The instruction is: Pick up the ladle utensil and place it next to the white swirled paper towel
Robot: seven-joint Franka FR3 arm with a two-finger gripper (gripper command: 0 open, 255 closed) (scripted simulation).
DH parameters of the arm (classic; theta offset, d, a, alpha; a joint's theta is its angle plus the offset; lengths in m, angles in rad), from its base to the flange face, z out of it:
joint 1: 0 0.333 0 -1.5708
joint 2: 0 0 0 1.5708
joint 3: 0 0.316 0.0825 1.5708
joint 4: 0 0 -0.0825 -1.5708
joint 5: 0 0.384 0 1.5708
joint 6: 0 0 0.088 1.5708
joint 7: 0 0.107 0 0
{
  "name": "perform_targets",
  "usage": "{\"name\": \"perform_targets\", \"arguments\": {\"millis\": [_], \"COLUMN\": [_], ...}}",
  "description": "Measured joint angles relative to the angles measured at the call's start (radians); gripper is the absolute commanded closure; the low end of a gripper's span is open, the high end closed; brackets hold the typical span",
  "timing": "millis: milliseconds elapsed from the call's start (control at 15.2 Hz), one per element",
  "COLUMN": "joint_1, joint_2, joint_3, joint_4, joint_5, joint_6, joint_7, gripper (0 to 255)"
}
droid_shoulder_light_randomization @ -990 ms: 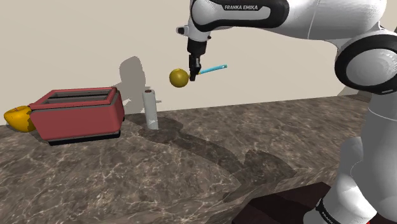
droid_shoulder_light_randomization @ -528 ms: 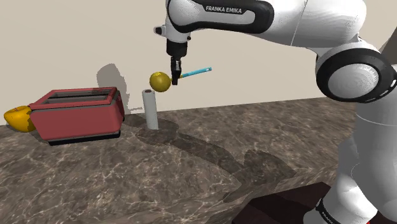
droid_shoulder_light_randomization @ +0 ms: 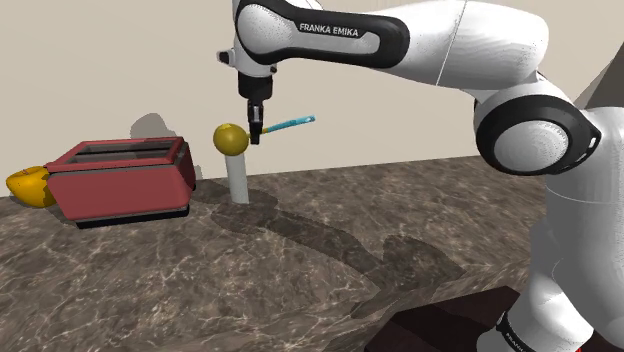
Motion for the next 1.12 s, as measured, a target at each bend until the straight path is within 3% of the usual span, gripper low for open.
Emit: {"name": "perform_targets", "arguments": {"millis": [528, 1122], "joint_1": [0.019, 0.028], "joint_2": [-0.047, -0.06], "joint_3": [0.0, 0.001], "joint_4": [-0.186, -0.321], "joint_5": [-0.013, -0.017], "joint_6": [0.138, 0.26], "joint_7": [0.009, 0.015], "gripper": [255, 255]}}
